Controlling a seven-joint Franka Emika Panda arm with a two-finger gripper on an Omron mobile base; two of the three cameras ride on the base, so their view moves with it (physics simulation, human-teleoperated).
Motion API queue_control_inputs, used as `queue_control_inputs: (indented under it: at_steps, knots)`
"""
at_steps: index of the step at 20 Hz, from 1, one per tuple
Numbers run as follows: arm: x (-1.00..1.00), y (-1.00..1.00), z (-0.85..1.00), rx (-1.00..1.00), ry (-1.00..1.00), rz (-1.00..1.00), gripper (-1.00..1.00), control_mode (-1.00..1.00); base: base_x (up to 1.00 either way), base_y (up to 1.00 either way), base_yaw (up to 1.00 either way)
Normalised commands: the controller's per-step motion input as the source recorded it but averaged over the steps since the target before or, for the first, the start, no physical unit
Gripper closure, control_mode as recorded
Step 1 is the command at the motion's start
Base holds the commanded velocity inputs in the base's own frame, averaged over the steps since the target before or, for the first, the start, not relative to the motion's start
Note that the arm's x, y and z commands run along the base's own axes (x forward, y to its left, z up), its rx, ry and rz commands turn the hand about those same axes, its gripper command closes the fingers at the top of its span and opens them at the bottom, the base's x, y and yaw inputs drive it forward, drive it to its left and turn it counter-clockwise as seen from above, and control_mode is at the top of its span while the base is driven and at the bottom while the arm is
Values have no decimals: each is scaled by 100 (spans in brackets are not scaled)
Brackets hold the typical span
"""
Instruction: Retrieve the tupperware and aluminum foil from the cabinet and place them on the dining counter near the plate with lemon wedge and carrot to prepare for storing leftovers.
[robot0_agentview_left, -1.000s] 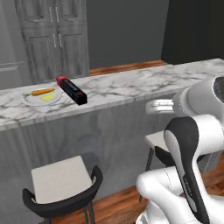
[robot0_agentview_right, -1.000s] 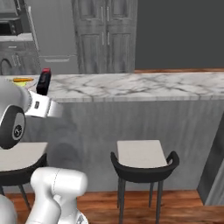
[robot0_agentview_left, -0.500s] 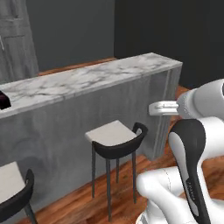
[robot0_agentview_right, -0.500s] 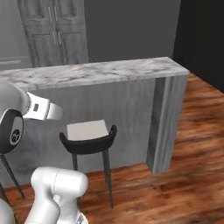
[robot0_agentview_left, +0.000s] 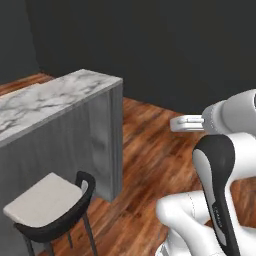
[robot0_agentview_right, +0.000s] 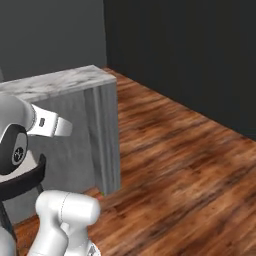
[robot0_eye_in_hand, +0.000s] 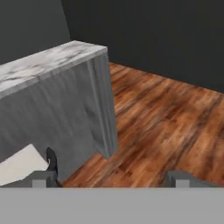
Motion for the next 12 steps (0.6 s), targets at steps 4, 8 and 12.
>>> queue_control_inputs:
  at_steps: [4,8,12]
  knots:
    - [0,0,0,0,0,0,-100,100,79,-47,-52]
    - [0,0,0,0,0,0,-100,100,100,-49,-39]
    - [0,0,0,0,0,0,-100,100,100,-42,-28]
